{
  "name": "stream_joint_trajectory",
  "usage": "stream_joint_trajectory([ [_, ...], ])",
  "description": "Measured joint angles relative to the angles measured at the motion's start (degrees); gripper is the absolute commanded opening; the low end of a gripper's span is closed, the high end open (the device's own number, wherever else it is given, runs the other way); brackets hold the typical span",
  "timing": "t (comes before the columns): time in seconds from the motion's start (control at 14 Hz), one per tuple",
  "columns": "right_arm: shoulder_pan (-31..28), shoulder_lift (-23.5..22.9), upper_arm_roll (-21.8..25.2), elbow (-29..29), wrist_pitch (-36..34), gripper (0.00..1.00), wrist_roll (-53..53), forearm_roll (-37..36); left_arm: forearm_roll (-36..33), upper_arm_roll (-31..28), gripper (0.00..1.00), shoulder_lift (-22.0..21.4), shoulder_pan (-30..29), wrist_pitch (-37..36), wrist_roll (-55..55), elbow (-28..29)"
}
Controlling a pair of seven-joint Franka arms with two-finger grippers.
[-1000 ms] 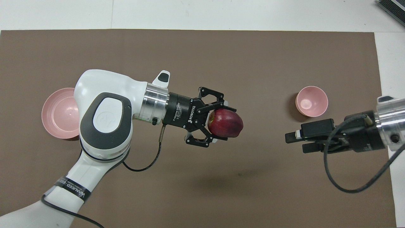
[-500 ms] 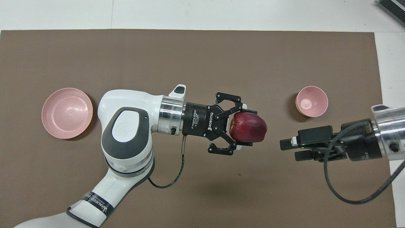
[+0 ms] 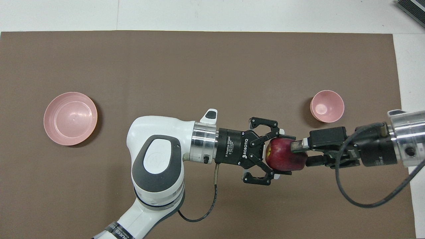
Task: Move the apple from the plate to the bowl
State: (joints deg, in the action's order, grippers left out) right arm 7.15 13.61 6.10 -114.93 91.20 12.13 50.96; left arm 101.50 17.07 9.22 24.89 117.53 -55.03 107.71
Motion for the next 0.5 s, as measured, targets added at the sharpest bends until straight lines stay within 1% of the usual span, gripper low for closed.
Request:
stream_joint_trajectory([
  [0.5, 0.0, 0.0, -0.3, -0.4, -1.2, 1.0, 0.0, 0.0, 4.9, 3.2, 0.0, -0.3, 0.2, 3.3, 0.0, 0.0],
])
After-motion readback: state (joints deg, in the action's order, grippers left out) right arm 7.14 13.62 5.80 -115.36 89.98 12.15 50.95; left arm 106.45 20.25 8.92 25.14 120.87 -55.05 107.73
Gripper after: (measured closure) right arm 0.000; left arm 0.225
